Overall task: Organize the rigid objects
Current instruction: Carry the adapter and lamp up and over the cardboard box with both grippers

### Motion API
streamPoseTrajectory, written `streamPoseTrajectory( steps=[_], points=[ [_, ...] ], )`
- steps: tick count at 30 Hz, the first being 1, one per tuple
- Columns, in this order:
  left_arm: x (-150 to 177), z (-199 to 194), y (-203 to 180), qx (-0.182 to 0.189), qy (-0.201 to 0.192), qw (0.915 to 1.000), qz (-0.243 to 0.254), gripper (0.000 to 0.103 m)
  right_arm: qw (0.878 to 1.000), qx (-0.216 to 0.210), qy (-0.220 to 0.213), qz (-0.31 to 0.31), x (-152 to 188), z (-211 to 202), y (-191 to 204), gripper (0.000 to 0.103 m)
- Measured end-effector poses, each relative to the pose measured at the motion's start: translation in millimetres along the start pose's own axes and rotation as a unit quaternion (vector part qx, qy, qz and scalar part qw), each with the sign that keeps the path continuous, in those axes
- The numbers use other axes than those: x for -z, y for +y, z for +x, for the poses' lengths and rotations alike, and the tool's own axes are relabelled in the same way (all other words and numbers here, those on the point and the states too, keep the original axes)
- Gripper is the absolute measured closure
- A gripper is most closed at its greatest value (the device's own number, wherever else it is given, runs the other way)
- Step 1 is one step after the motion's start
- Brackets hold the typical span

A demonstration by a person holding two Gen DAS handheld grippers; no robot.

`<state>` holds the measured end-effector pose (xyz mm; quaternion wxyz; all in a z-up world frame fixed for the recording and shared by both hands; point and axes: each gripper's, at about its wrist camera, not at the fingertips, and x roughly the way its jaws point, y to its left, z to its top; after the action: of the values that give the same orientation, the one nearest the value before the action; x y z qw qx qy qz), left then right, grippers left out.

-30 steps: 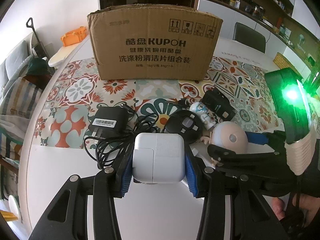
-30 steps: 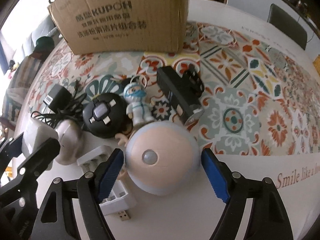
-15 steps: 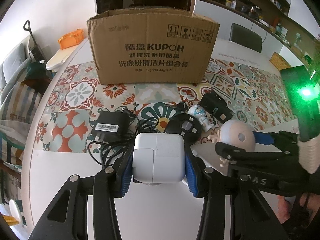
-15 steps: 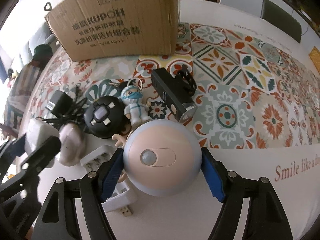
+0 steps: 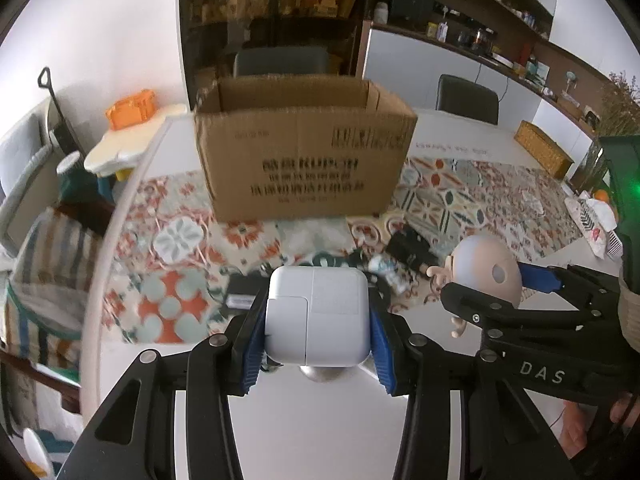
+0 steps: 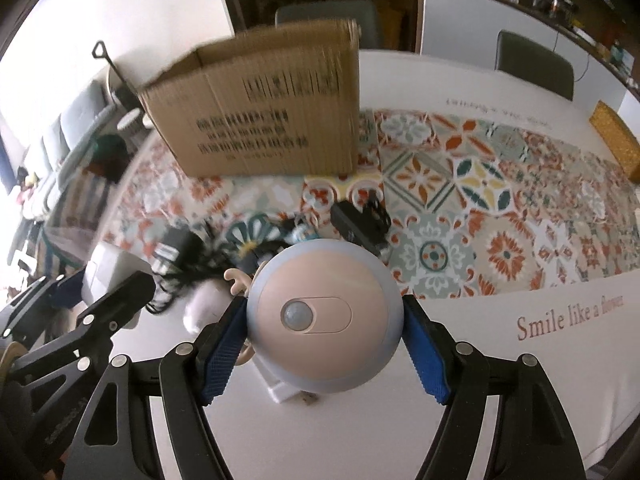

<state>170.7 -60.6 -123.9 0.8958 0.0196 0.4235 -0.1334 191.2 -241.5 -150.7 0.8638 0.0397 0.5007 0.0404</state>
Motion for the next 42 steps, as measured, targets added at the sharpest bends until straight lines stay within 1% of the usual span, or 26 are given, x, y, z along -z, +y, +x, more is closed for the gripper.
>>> streamPoseTrajectory(
  steps=[5,13,22,29,33,37,42],
  points=[
    [-22,-16,10,0.004,-0.024,0.9997,0.003,0.058,0.999,0.002,-0.032,0.006,-15,-19,12,0.028],
    [-55,-32,26,-0.003,-0.054,0.9985,0.002,0.058,0.997,0.005,-0.081,0.011,-46,-46,26,0.028],
    [-92,-39,37,-0.005,-0.081,0.9967,0.009,0.058,0.99,0.016,-0.138,-0.007,-83,-72,42,0.028],
    [-130,-35,44,-0.018,-0.104,0.9942,0.018,0.058,0.988,0.013,-0.151,-0.012,-122,-71,45,0.028],
    [-148,-31,43,-0.026,-0.113,0.9929,0.029,0.058,0.988,0.011,-0.151,-0.018,-142,-66,46,0.028],
    [-164,-24,46,-0.028,-0.109,0.9932,0.029,0.058,0.988,0.015,-0.151,-0.023,-162,-61,45,0.028],
    [-184,-6,54,-0.025,-0.089,0.9954,0.024,0.058,0.99,0.014,-0.138,-0.027,-187,-53,44,0.028]
  ],
)
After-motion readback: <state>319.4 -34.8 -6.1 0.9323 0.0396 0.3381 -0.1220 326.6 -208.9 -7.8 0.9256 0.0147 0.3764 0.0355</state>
